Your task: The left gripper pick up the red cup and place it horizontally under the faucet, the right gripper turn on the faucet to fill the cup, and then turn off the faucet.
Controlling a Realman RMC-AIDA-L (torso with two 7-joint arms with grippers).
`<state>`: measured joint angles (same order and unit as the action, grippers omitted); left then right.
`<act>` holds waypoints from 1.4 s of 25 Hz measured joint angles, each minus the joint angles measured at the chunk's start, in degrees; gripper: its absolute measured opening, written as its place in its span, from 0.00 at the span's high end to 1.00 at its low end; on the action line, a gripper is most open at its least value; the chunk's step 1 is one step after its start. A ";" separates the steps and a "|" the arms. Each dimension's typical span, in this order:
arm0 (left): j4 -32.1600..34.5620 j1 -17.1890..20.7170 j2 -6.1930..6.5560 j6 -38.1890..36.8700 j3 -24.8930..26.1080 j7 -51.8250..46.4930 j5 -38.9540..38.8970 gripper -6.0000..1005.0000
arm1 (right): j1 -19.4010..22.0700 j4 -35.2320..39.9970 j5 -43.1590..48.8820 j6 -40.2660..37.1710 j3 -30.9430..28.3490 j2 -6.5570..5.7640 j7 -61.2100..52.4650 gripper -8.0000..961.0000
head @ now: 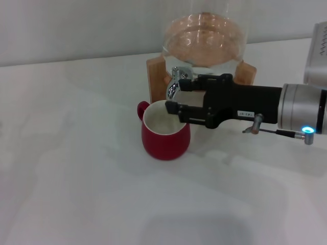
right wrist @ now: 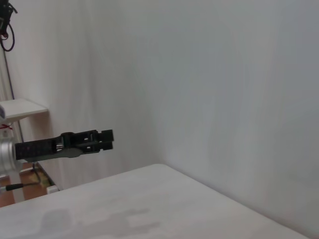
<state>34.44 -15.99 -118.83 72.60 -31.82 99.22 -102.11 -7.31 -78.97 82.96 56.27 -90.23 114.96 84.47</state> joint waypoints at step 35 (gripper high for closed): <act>0.10 0.60 0.53 -2.65 0.00 0.01 0.33 0.13 | 7.77 -0.66 -2.08 3.66 -12.21 0.17 -0.53 0.33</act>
<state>34.54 -15.39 -118.30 69.95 -31.82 99.23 -101.78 0.46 -79.64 80.88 59.93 -102.44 115.12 83.94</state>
